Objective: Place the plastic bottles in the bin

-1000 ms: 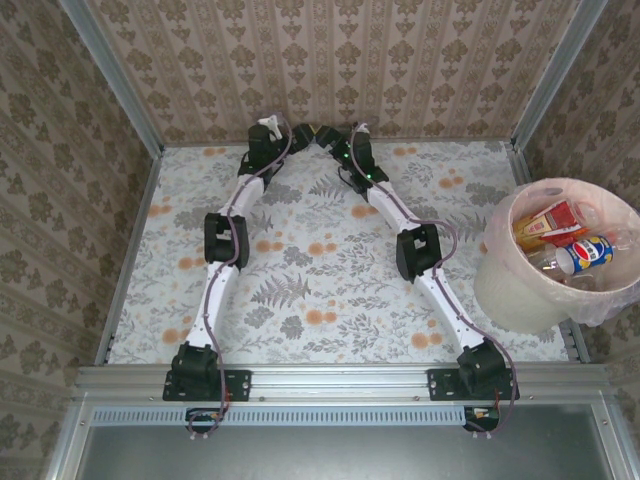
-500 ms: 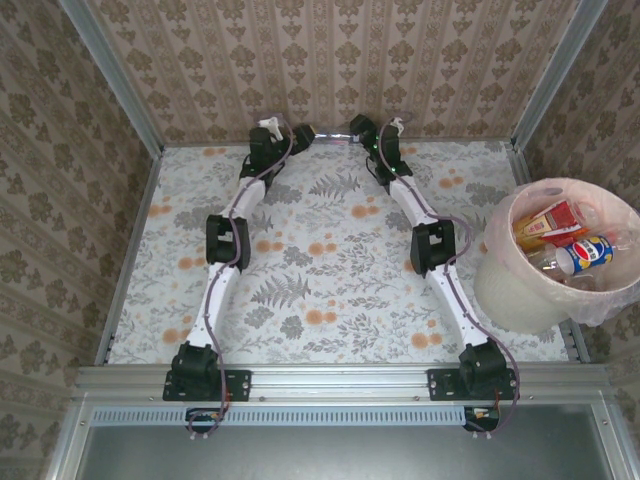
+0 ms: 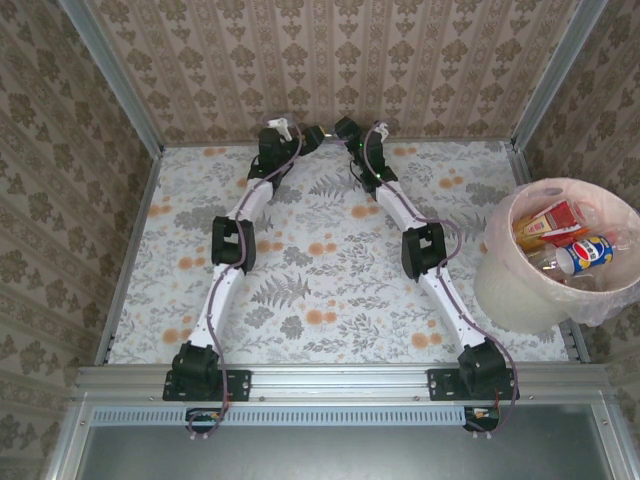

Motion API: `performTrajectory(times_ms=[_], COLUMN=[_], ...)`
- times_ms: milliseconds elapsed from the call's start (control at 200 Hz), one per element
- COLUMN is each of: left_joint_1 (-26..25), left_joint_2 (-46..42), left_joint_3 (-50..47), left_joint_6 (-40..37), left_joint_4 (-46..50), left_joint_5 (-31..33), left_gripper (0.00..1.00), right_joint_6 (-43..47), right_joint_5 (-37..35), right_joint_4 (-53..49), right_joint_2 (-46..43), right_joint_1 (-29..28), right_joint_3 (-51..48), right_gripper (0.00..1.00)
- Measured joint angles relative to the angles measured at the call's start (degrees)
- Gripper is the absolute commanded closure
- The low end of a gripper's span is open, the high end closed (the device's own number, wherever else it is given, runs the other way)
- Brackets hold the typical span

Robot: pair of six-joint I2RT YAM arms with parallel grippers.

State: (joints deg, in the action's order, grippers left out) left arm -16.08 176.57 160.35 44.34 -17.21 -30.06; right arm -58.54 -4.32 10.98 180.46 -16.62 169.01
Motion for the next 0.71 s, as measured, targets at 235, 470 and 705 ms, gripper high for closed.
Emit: performTrajectory(times_ms=[235,470,705], left_joint_1=[0.09,0.92,0.39], left_joint_2=[0.00,-8.79,-25.22], left_joint_3=[0.15,-20.37,-50.25], left_joint_6=[0.37,5.79,9.97], left_joint_4=[-0.52,-12.61,-23.85], left_joint_5=[-1.27,-6.34,-9.64], left_gripper=[0.06,0.10,0.11], right_joint_6=[1.81,5.92,10.14], right_joint_5=[1.25,8.28,19.74], right_joint_4=[0.20,-5.22,-12.85], right_joint_2=[0.04,0.04,-4.24], right_joint_1=[0.04,1.66,2.08], right_joint_3=[0.00,4.57,8.70], right_gripper=[0.00,0.01,0.02])
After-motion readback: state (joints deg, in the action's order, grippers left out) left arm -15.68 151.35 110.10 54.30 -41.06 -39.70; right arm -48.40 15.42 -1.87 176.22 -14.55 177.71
